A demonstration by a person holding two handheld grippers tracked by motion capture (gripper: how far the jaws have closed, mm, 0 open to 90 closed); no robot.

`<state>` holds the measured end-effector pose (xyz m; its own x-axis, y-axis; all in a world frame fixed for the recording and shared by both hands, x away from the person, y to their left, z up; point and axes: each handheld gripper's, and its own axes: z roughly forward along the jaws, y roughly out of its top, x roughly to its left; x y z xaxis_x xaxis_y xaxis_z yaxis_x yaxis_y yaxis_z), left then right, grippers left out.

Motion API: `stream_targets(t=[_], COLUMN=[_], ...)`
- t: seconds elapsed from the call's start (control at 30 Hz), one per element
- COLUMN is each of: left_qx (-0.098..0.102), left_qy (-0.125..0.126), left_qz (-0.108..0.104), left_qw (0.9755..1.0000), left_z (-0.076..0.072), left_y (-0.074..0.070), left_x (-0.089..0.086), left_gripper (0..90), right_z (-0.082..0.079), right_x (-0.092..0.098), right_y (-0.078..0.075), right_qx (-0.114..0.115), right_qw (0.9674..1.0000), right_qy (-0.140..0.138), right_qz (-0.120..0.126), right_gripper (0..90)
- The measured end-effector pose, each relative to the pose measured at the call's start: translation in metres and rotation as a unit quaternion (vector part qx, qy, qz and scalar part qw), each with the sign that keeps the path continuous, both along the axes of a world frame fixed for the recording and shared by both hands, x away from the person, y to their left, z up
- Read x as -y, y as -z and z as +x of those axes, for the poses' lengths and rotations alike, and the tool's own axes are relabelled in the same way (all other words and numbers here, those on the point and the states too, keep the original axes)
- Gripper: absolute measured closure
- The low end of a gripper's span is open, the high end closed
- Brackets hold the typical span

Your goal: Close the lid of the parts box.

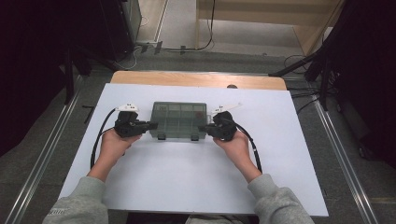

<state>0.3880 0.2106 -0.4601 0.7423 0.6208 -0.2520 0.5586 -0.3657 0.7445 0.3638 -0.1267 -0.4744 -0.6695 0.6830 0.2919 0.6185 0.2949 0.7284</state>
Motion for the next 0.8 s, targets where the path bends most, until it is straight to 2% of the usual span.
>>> stream_targets(t=[0.2, 0.33, 0.43, 0.47, 0.57, 0.7, 0.8], left_qx=[-0.004, 0.002, -0.012, -0.011, -0.001, -0.007, -0.014], left_qy=[0.003, 0.002, 0.000, -0.001, 0.000, -0.004, -0.009], left_qz=[0.007, 0.014, -0.003, -0.006, -0.005, -0.009, -0.008], left_qw=[1.0000, 0.9999, 0.9999, 0.9999, 1.0000, 0.9999, 0.9998], left_z=[0.0015, 0.0016, 0.0037, 0.0033, 0.0017, 0.0019, 0.0019], left_y=[0.0047, 0.0060, 0.0082, 0.0090, 0.0096, 0.0097, 0.0087], left_x=[0.0013, 0.0018, -0.0008, -0.0013, -0.0010, -0.0016, -0.0018], left_gripper=[89.0, 89.2, 89.2, 89.2, 89.1, 88.9, 85.8], right_z=[0.0007, 0.0008, 0.0014, 0.0015, 0.0004, 0.0010, 0.0005], right_x=[-0.0008, 0.0002, 0.0028, 0.0031, 0.0033, 0.0045, 0.0059], right_y=[0.0039, 0.0054, 0.0065, 0.0067, 0.0076, 0.0083, 0.0064], right_qx=[-0.002, -0.002, -0.005, -0.004, 0.000, -0.003, -0.002], right_qw=[1.0000, 1.0000, 1.0000, 1.0000, 1.0000, 0.9999, 1.0000], right_qy=[-0.001, -0.003, 0.001, 0.002, 0.004, 0.002, 0.004], right_qz=[-0.004, 0.000, 0.006, 0.007, 0.009, 0.015, 0.007], right_gripper=[90.0, 90.0, 90.0, 90.0, 90.0, 90.0, 87.7])
